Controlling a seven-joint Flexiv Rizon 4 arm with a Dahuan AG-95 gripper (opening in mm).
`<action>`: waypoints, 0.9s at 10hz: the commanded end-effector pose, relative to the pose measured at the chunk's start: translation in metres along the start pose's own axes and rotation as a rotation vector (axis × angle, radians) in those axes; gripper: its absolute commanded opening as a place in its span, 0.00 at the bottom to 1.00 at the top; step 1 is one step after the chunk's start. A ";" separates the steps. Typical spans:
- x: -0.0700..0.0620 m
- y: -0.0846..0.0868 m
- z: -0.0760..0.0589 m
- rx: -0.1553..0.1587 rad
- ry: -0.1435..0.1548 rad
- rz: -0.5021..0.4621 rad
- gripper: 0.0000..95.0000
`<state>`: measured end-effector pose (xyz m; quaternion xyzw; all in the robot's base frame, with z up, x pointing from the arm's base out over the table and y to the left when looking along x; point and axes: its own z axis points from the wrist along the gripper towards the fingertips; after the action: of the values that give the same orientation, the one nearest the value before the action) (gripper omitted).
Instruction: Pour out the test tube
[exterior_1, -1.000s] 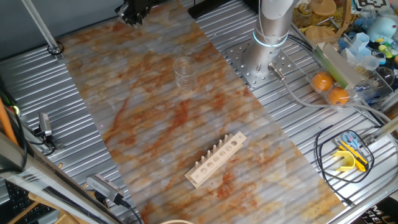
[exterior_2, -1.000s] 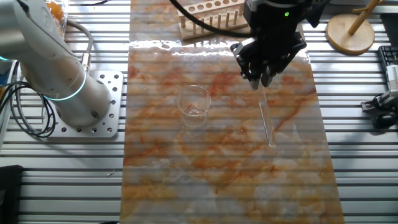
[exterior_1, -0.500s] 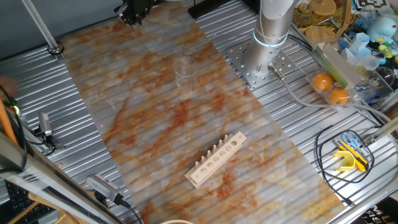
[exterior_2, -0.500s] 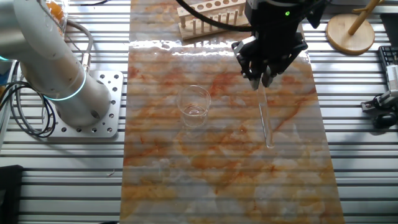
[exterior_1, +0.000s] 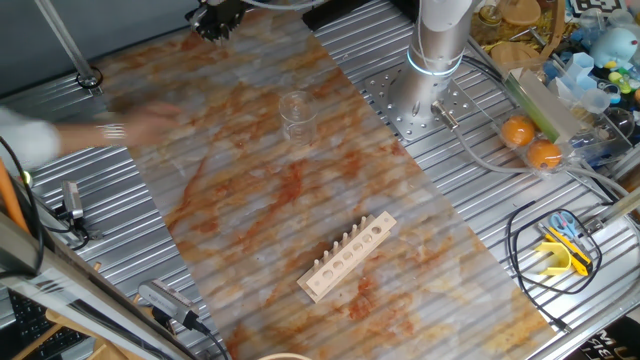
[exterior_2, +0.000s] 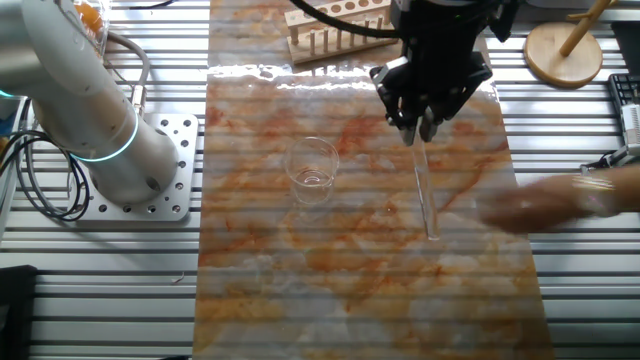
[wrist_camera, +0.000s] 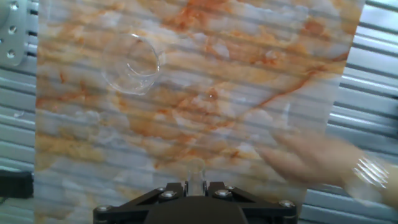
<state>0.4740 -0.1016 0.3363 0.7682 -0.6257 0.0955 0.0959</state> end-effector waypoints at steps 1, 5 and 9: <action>0.000 -0.001 0.000 -0.007 -0.022 0.077 0.00; 0.006 -0.002 0.006 -0.014 -0.019 0.207 0.00; 0.010 0.002 0.010 0.006 -0.014 0.320 0.00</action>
<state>0.4723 -0.1129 0.3306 0.6633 -0.7370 0.1069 0.0733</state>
